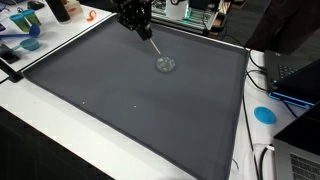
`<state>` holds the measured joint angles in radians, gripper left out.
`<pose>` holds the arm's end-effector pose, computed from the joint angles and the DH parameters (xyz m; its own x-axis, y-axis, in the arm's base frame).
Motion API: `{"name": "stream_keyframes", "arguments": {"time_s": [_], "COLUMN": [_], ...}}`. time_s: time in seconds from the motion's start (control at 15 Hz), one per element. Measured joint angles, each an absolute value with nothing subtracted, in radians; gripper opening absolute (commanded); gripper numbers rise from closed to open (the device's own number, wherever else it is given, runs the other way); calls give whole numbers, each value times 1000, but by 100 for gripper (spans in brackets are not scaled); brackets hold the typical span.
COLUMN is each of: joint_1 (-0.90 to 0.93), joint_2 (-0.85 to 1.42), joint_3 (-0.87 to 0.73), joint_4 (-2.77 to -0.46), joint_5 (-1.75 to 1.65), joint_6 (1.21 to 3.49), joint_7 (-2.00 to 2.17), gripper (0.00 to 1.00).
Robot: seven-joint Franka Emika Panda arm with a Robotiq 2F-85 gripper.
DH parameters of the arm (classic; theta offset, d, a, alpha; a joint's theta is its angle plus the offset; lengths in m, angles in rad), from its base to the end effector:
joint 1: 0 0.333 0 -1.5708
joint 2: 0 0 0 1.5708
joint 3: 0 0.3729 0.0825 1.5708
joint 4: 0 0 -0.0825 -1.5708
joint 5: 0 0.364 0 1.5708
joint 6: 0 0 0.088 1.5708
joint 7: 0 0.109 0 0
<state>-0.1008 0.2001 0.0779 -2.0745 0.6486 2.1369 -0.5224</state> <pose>0.5644 0.0123 0.3970 0.9949 0.0919 0.0413 0.0999 -0.8470 -0.5221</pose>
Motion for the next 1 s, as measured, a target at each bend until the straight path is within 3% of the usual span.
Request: {"name": "stream_keyframes", "arguments": {"time_s": [1.0], "joint_1": [-102], "joint_2": [100], "joint_3": [13], "joint_4": [-2284], "joint_5": [884], "joint_6": [2216], "joint_7": [-766], "gripper": [3]}}
